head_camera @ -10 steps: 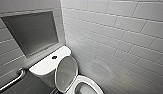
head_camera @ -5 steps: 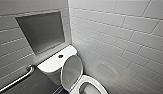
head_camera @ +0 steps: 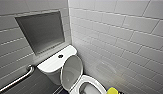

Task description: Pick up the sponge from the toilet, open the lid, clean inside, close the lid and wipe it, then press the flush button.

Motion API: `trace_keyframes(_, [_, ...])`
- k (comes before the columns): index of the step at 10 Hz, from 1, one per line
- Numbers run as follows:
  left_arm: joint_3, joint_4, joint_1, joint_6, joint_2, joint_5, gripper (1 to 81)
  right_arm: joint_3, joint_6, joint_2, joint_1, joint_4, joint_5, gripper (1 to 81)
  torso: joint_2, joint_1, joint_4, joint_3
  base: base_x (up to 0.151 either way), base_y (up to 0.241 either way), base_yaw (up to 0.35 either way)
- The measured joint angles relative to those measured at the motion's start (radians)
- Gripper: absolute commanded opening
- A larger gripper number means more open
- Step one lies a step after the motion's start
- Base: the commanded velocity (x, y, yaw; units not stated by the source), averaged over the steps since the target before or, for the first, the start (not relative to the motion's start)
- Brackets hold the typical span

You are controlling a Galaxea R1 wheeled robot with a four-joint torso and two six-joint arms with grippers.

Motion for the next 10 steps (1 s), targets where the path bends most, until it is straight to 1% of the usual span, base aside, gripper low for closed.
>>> trace_keyframes(4, [0.000, 0.000, 0.001, 0.000, 0.001, 0.005, 81.1, -0.096, 0.010, 0.119, 0.102, -0.001, -0.109, 1.0, -0.007, 0.004, 0.000, 0.000, 0.000, 0.000, 0.000])
trace_keyframes(7, [-0.001, 0.000, 0.003, 0.000, 0.005, 0.018, 81.1, -0.140, 0.012, 0.170, 0.173, -0.004, -0.158, 1.0, -0.093, 0.058, 0.000, -0.006, 0.000, 0.000, 0.000])
trace_keyframes(9, [-0.002, 0.000, 0.005, 0.000, 0.016, 0.020, 81.1, -0.161, 0.013, 0.211, 0.197, -0.005, -0.169, 1.0, -0.164, 0.102, 0.000, -0.037, 0.000, 0.000, 0.000])
trace_keyframes(10, [-0.014, 0.000, 0.005, 0.000, 0.021, 0.021, 81.1, -0.166, 0.013, 0.234, 0.197, -0.005, -0.178, 1.0, -0.184, 0.116, 0.000, -0.043, 0.000, 0.000, 0.000])
